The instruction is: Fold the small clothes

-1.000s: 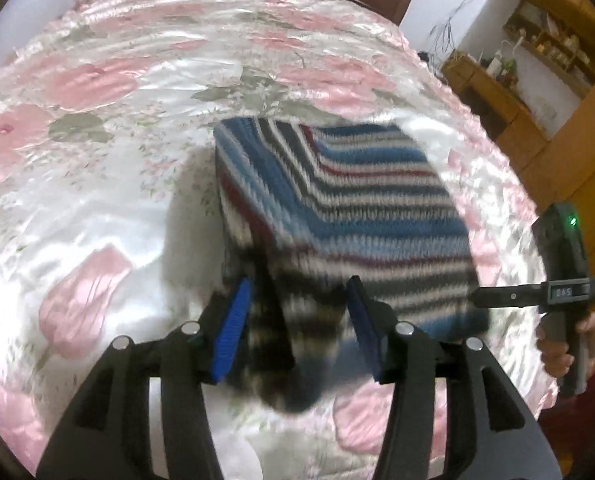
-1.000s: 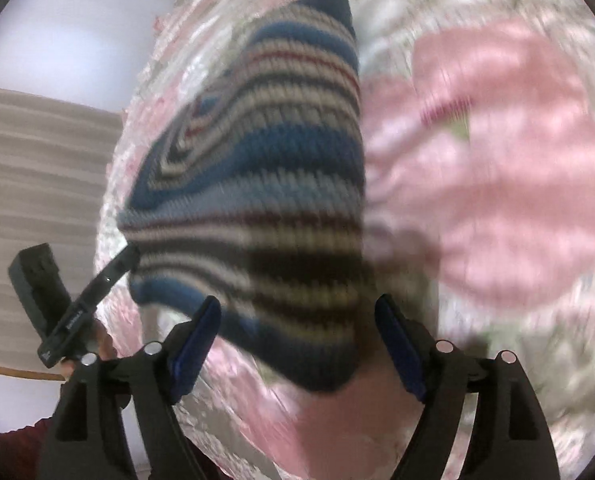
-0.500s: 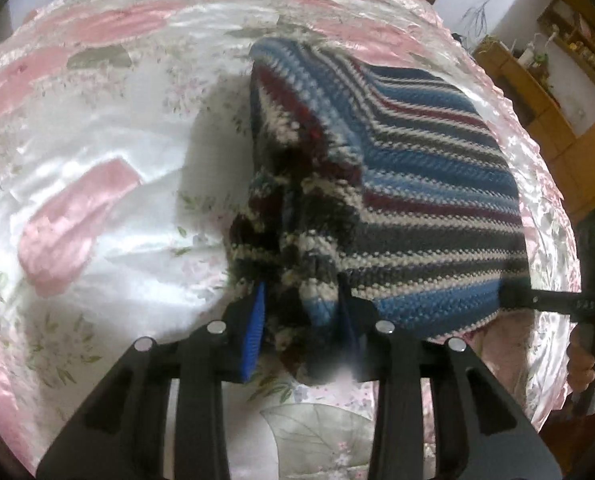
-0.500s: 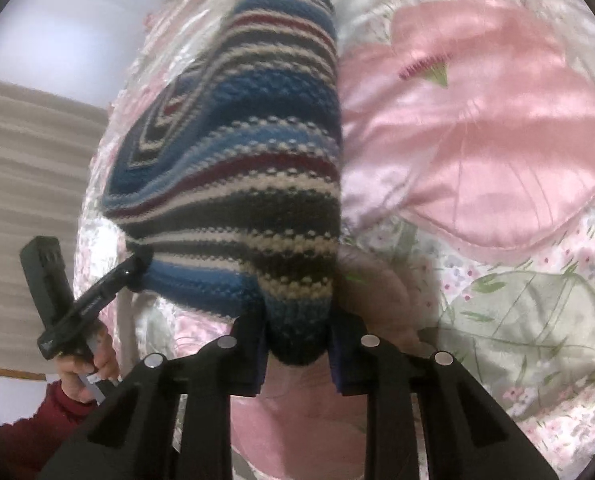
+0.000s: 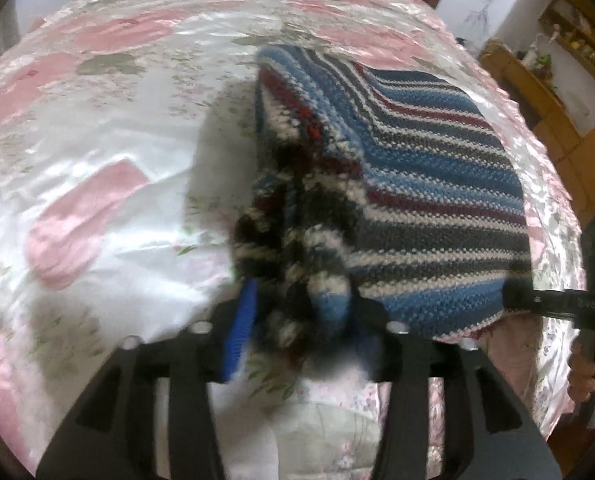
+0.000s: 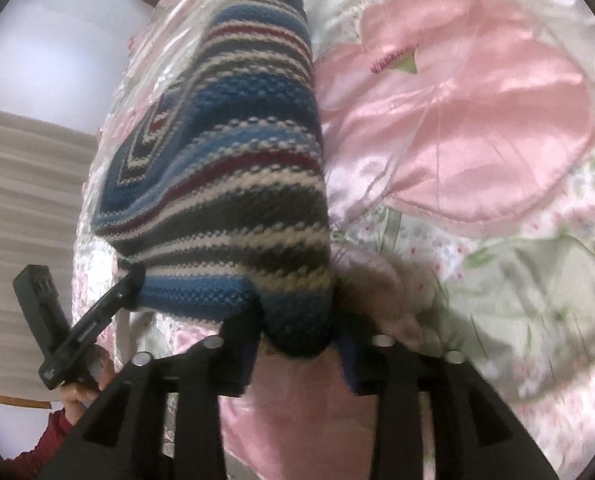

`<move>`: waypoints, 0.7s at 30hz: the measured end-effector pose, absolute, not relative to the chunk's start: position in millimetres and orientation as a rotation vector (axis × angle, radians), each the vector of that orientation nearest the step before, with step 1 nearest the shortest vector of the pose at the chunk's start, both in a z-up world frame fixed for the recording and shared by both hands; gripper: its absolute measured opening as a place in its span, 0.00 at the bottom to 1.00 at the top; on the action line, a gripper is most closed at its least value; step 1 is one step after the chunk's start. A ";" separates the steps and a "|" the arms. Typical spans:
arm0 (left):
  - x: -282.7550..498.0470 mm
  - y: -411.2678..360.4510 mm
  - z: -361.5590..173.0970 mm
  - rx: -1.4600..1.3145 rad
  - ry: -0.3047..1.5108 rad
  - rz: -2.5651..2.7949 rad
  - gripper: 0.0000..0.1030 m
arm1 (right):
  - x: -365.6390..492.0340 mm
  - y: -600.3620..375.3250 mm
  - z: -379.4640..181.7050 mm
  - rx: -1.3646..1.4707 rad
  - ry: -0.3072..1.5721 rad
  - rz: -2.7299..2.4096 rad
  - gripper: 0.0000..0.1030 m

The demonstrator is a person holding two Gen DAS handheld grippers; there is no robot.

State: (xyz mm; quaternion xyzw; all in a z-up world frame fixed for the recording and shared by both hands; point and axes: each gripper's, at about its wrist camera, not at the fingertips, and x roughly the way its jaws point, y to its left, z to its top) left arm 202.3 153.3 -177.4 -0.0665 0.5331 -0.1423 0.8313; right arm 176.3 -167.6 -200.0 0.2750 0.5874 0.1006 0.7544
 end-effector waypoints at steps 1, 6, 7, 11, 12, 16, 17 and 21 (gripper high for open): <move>199.6 155.5 -174.4 -0.146 1.130 -0.301 0.58 | 172.0 -165.3 -194.1 0.573 1.274 0.202 0.45; 171.9 170.5 -157.5 -0.135 1.148 -0.280 0.64 | 143.0 -160.2 -175.5 0.520 1.261 0.160 0.52; 166.5 172.7 -155.3 -0.132 1.153 -0.268 0.68 | 135.0 -159.9 -171.8 0.506 1.263 0.151 0.54; 141.0 180.7 -147.0 -0.123 1.202 -0.239 0.74 | 107.3 -143.6 -153.7 0.364 1.258 0.082 0.66; 137.2 181.3 -146.0 -0.117 1.210 -0.234 0.74 | 101.6 -141.7 -150.2 0.341 1.254 0.072 0.73; 115.1 183.4 -132.2 -0.103 1.225 -0.225 0.75 | 72.6 -125.2 -137.2 0.282 1.242 0.035 0.84; 108.7 184.0 -125.6 -0.098 1.219 -0.222 0.75 | 67.6 -124.2 -135.3 0.280 1.238 0.029 0.86; 89.4 183.5 -102.7 -0.062 1.177 -0.222 0.82 | 45.0 -113.8 -122.2 0.243 1.223 -0.024 0.93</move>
